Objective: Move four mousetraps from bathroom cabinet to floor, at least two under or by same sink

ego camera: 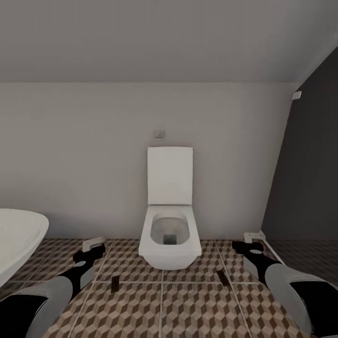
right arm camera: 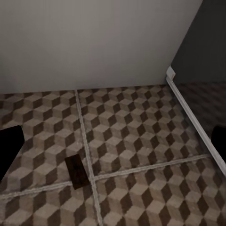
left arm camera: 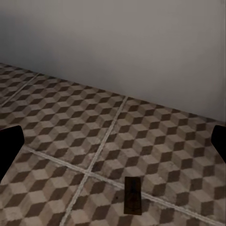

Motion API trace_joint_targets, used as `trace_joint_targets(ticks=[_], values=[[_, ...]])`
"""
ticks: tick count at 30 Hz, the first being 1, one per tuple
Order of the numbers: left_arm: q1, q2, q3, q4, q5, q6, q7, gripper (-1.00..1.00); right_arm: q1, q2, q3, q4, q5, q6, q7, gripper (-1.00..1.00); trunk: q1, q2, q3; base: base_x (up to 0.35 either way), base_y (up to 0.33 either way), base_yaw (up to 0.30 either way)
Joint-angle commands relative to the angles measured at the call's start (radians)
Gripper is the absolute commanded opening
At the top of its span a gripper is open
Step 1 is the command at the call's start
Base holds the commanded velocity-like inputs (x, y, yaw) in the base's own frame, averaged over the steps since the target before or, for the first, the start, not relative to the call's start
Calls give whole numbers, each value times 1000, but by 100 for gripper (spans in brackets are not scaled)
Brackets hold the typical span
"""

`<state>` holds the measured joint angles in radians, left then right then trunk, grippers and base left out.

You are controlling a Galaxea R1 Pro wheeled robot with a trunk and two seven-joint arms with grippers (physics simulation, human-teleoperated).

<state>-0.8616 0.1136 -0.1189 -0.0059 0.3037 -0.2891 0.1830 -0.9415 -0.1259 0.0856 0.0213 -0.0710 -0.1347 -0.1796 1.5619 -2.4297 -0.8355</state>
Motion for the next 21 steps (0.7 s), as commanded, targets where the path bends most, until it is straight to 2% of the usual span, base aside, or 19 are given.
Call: trace_joint_targets(ticks=[1, 21], values=[[-1, 0, -8, 1, 7, -2, 3, 100, -1, 0, 8, 2, -7, -5, -2, 100, -4, 7, 2, 0, 0, 0], [-1, -4, -8, 1, 8, -2, 3, 100, -1, 0, 9, 3, -7, -5, 0, 100, -81, 147, 65, 0, 0, 0]])
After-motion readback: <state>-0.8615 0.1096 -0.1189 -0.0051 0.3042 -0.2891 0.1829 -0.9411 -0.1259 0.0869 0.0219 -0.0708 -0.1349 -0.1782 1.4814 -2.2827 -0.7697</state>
